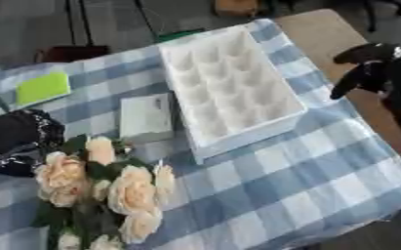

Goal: Pick up objects on the table and place them in the box.

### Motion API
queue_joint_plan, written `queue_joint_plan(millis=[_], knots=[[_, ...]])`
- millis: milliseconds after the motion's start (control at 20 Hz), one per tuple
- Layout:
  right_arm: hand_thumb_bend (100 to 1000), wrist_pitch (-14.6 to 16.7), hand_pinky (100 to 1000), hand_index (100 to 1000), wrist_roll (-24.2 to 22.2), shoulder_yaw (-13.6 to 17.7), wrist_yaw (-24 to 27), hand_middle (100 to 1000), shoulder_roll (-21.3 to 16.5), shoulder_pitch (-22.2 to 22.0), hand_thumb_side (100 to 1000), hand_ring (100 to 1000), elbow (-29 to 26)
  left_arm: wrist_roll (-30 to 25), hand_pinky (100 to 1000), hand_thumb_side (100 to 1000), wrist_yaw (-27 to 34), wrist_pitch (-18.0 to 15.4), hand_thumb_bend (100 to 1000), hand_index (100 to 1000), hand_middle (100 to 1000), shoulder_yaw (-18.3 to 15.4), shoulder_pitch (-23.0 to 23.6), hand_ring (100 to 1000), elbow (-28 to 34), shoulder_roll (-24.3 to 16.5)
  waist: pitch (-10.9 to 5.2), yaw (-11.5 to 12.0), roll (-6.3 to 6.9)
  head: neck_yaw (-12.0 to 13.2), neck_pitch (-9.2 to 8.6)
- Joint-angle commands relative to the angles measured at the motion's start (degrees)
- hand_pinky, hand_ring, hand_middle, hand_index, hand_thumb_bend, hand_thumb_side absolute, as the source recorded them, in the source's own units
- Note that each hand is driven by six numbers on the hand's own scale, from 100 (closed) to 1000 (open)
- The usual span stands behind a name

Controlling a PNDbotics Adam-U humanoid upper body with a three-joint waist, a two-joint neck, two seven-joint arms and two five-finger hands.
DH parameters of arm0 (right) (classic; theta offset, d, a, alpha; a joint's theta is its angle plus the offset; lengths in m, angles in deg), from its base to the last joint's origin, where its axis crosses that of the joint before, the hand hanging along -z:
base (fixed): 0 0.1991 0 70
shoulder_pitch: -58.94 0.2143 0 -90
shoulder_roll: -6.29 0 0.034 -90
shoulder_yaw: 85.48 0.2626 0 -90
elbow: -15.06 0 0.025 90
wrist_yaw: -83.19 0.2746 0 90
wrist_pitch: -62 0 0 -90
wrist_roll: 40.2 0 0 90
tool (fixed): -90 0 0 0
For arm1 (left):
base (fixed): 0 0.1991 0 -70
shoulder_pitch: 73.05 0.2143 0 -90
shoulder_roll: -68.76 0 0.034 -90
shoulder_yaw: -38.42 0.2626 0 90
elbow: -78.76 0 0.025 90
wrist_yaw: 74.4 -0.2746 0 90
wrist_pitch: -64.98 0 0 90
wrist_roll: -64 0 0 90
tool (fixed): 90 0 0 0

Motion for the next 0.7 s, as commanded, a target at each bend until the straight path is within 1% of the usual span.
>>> queue_joint_plan(millis=[50,150,250,300,450,550,600,650,700], knots=[[100,0.12,578,777,0.11,0.37,0.02,741,-0.97,0.56,764,582,-0.88,-6.65,599,255,4.53,-0.74,115,533,437,-2.02,-0.1,438,2.99,-2.67,-0.84,-0.06,-0.21,-0.18,-0.21],[100,0.14,578,777,0.13,0.38,0.04,741,-0.99,0.56,764,582,-0.89,-11.55,596,254,8.74,-0.23,110,532,436,-3.03,0.01,437,5.26,-3.33,-0.87,-0.07,-0.19,-0.24,-0.22],[100,0.15,578,777,0.13,0.38,0.05,741,-1.01,0.56,764,582,-0.89,-15.1,596,254,11.94,0.69,110,532,436,-3.57,0.07,437,7.05,-3.69,-0.88,-0.06,-0.19,-0.25,-0.22],[100,0.14,578,778,0.17,0.41,0.05,741,-1.03,0.48,765,582,-0.85,-15.86,553,231,13.12,1.22,100,539,430,-4.13,-0.34,420,8.02,-3.93,-1.04,-0.11,-0.21,-0.4,-0.16],[100,0.17,578,778,0.3,0.47,0.11,741,-1.12,0.4,765,582,-0.8,-14.34,531,228,16.3,2.96,100,544,422,-6.77,-1.98,405,12.31,-4.5,-1.22,-0.3,-0.18,-0.79,-0.3],[100,0.17,578,778,0.32,0.44,0.16,741,-1.14,0.45,765,582,-0.79,-12.61,514,227,18.21,4.54,100,553,420,-6.77,-2.28,399,14.32,-4.82,-1.26,-0.43,-0.14,-0.87,-0.54],[100,0.14,578,778,0.31,0.42,0.18,740,-1.14,0.47,766,582,-0.78,-11.67,479,254,19.17,5.25,100,559,408,-6.5,-2.71,382,14.98,-4.8,-1.3,-0.55,-0.12,-0.9,-0.71],[100,0.11,578,778,0.27,0.38,0.19,740,-1.14,0.51,766,582,-0.76,-10.78,479,254,20.15,5.95,100,559,408,-5.97,-3.42,382,15.32,-4.57,-1.33,-0.67,-0.08,-0.89,-0.83],[100,0.09,578,778,0.23,0.34,0.21,740,-1.14,0.54,767,582,-0.74,-10.19,458,325,21.22,6.64,100,565,402,-5.4,-4.11,367,15.3,-4.34,-1.37,-0.78,-0.05,-0.89,-0.83]])
